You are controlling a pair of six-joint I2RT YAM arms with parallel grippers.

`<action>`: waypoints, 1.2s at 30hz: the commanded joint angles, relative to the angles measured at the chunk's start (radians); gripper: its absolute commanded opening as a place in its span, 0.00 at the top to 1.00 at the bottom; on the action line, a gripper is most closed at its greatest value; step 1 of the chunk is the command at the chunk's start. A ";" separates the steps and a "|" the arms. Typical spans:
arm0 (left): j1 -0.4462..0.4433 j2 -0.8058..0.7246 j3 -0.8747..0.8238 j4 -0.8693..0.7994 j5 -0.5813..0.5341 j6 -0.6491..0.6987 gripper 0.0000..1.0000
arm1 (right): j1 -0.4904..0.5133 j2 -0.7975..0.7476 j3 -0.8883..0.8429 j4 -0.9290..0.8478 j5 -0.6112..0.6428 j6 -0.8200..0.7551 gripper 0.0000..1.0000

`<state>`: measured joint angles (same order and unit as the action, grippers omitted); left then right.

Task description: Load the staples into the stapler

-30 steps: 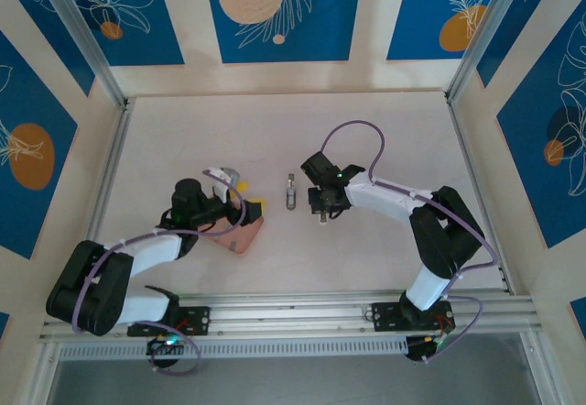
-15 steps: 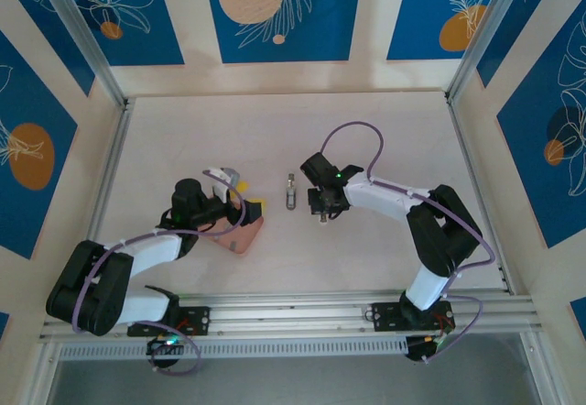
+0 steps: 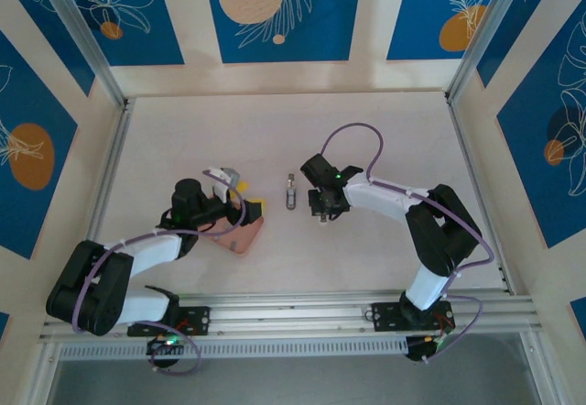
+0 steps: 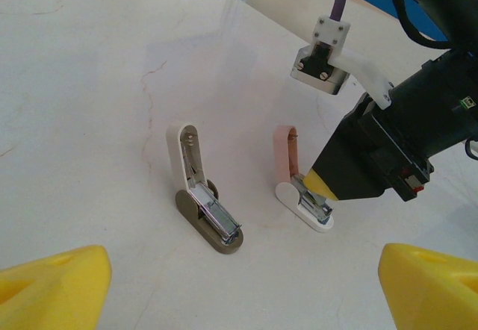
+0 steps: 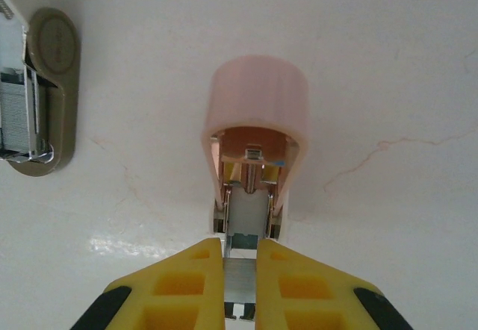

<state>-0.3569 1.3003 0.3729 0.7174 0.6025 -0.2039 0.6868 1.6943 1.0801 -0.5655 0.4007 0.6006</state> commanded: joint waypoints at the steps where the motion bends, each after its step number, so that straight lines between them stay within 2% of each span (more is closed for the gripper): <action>1: -0.011 0.008 0.019 0.007 0.030 -0.002 0.08 | -0.004 0.010 -0.012 -0.010 -0.005 0.018 0.86; 25: -0.013 0.007 0.021 0.007 0.031 -0.003 0.08 | 0.002 -0.030 -0.003 -0.007 -0.004 0.019 0.86; 36: -0.013 0.006 0.021 0.007 0.030 -0.002 0.08 | 0.000 -0.002 -0.006 0.006 -0.020 0.026 0.86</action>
<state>-0.3580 1.3003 0.3729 0.7177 0.6029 -0.2039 0.6868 1.6924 1.0710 -0.5636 0.3962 0.6113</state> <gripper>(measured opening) 0.920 0.141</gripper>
